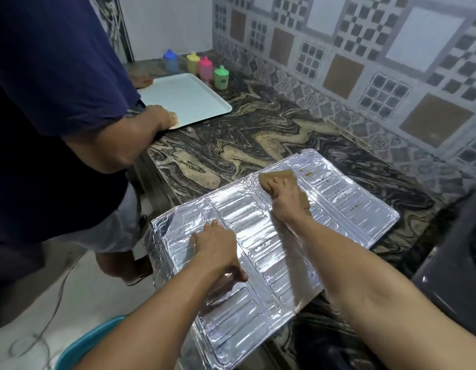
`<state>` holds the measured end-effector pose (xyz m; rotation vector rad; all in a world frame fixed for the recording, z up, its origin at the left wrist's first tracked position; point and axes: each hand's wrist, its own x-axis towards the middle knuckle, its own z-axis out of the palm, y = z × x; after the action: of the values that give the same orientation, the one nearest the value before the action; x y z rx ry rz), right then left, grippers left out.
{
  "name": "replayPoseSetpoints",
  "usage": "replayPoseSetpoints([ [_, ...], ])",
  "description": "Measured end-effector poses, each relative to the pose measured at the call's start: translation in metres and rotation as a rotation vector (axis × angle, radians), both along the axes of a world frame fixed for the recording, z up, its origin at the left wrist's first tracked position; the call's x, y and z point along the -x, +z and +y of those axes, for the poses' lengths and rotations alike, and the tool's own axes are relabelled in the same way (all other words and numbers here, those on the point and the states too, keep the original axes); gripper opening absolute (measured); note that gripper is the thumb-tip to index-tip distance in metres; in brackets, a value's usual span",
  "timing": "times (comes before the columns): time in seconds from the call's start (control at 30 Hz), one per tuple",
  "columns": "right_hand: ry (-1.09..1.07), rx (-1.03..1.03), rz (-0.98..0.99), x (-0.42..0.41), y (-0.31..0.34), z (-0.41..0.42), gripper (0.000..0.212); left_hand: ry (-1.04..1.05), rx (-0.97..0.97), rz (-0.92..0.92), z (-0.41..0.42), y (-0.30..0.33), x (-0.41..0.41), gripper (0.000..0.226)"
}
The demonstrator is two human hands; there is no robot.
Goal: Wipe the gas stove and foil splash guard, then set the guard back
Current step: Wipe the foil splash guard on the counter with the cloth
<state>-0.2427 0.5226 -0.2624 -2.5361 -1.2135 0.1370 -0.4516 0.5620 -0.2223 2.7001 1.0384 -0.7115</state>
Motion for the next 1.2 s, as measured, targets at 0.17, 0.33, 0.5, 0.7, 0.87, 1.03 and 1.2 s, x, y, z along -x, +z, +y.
replayPoseSetpoints([
  [0.17, -0.410, -0.061, 0.104, -0.029, 0.012, 0.000, 0.031, 0.025, 0.003, -0.044, 0.000, -0.004, 0.004, 0.115],
  [0.33, 0.155, -0.045, -0.014, 0.021, -0.001, 0.024, 0.043, -0.007, -0.017, -0.025, 0.004, 0.001, -0.002, 0.101],
  [0.5, 0.106, 0.010, -0.014, 0.007, 0.003, 0.026, 0.065, -0.011, -0.023, 0.034, 0.004, 0.005, -0.013, 0.088],
  [0.7, -0.355, 0.062, 0.109, -0.047, 0.027, -0.002, 0.033, -0.015, -0.032, 0.018, 0.003, 0.001, -0.008, 0.090],
  [0.87, -0.632, -0.429, 0.357, -0.036, 0.060, -0.025, 0.025, -0.026, -0.036, -0.005, 0.003, 0.000, -0.006, 0.090],
  [1.03, -0.628, -0.828, 0.897, -0.001, 0.065, -0.055, 0.033, -0.041, -0.044, 0.000, 0.005, 0.003, -0.011, 0.077],
  [1.2, -0.623, -0.495, 0.213, 0.030, 0.048, -0.090, 0.050, -0.083, -0.043, 0.058, 0.002, 0.009, -0.016, 0.089],
])
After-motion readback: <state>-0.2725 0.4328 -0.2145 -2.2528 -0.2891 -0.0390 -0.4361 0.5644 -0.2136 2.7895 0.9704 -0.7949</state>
